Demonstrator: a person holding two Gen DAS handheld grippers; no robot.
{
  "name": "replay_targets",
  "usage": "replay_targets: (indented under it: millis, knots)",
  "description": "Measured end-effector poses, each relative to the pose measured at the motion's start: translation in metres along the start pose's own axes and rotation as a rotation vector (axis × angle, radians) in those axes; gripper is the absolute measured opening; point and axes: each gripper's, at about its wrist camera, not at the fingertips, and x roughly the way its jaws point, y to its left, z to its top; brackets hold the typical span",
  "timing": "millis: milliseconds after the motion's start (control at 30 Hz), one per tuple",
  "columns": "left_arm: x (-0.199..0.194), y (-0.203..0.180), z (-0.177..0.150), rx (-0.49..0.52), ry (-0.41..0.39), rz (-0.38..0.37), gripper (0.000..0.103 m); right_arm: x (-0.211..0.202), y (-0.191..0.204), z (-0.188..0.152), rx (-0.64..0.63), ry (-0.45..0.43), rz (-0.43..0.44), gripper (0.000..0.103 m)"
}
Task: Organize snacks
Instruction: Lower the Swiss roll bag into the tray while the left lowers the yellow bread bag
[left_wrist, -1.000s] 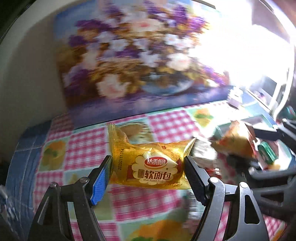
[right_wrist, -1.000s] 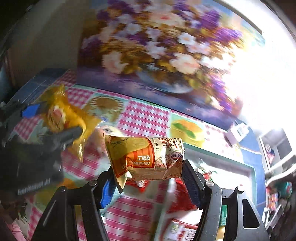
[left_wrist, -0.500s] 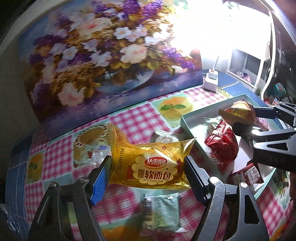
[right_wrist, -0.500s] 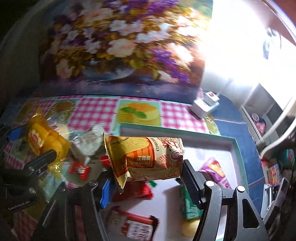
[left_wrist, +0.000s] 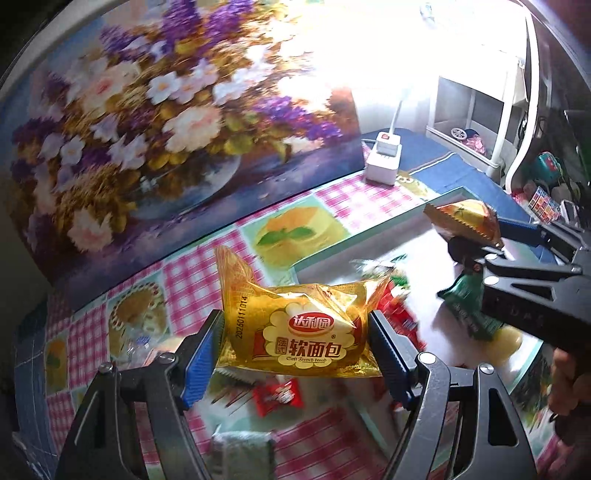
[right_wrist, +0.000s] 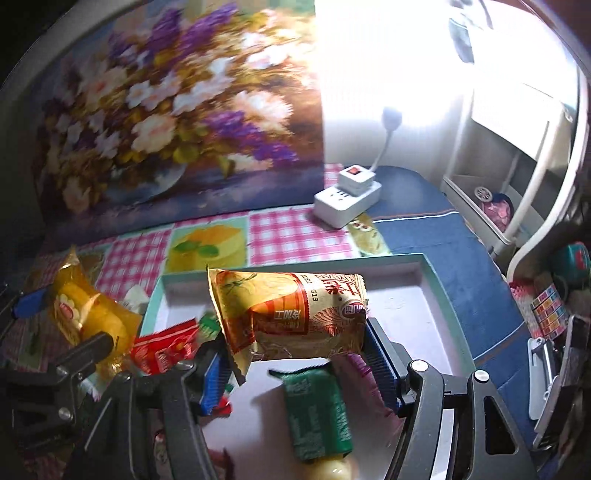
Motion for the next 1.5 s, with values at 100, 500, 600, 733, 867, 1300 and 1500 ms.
replay_targets:
  millis: [100, 500, 600, 733, 867, 1300, 1500]
  knots:
    - [0.005, -0.015, 0.012, 0.017, 0.015, 0.004, 0.078, 0.005, -0.01, 0.002, 0.023, -0.005, 0.0, 0.07]
    - [0.033, -0.045, 0.041, -0.058, 0.116, 0.023, 0.078, 0.015, -0.044, 0.004, 0.086, -0.012, 0.022, 0.07]
    - [0.036, -0.053, 0.044, -0.058, 0.135, 0.045, 0.078, 0.016, -0.051, 0.004, 0.099, -0.012, 0.042, 0.071]
    - [0.041, -0.06, 0.049, -0.072, 0.158, 0.063, 0.078, 0.021, -0.065, 0.001, 0.141, 0.005, 0.063, 0.071]
    - [0.047, -0.071, 0.053, -0.075, 0.174, 0.077, 0.078, 0.025, -0.077, -0.003, 0.172, 0.018, 0.074, 0.071]
    - [0.056, -0.08, 0.052, -0.146, 0.213, 0.104, 0.078, 0.036, -0.092, -0.007, 0.222, 0.054, 0.098, 0.071]
    - [0.05, -0.075, 0.051, -0.197, 0.201, 0.107, 0.079, 0.038, -0.096, -0.007, 0.245, 0.064, 0.114, 0.073]
